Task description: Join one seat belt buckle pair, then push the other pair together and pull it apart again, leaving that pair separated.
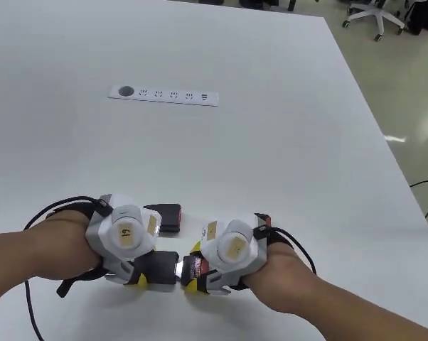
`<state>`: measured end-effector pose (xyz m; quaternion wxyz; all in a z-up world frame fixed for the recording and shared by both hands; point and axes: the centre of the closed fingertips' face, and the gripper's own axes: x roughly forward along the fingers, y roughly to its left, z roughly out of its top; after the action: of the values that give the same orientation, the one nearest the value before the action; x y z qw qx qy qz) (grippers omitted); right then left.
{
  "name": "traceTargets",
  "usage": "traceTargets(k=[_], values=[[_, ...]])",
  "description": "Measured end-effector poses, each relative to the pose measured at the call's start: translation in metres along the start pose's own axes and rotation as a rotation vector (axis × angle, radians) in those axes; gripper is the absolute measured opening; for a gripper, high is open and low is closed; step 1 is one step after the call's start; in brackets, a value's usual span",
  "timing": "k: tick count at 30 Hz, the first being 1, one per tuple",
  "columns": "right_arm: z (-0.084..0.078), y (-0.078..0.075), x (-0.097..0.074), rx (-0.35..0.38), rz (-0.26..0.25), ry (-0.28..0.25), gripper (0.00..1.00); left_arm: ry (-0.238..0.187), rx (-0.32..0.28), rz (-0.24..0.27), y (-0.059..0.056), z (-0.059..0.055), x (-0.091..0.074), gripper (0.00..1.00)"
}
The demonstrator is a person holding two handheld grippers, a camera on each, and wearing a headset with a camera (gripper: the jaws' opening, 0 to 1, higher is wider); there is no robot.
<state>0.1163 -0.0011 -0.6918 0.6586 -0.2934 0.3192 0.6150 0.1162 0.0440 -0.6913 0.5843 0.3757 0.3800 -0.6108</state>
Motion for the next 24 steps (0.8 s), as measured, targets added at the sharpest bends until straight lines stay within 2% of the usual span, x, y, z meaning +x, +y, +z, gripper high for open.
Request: traceTargets(k=[4,5,15,17,20,24], values=[[0.0012,0.0005,-0.0001,0.003,-0.003,-0.007,0.31,-0.002,-0.002,0.001,0.0008,-0.0009,0.0006,0.32],[-0.0035,0.0023,0.0000,0.029,0.001,0.009,0.30,-0.005,-0.002,0.002,0.0004,0.0005,0.0004,0.32],[-0.0040,-0.0013,0.0036,0.001,-0.005,0.013,0.31,-0.006,-0.007,0.010,0.0006,-0.0011,-0.0012,0.32],[-0.0038,-0.0003,0.0019,-0.008,-0.008,0.017,0.31,-0.033,-0.029,0.011,0.0014,-0.0038,-0.0016,0.32],[-0.0048,-0.0028,0.0015,-0.005,-0.005,0.010,0.31,-0.056,-0.033,0.010,0.0018,-0.0069,-0.0018,0.32],[-0.0033,-0.0037,0.0018,-0.019,-0.005,0.011,0.30,-0.044,-0.026,0.008,0.0019,-0.0075,-0.0009,0.31]])
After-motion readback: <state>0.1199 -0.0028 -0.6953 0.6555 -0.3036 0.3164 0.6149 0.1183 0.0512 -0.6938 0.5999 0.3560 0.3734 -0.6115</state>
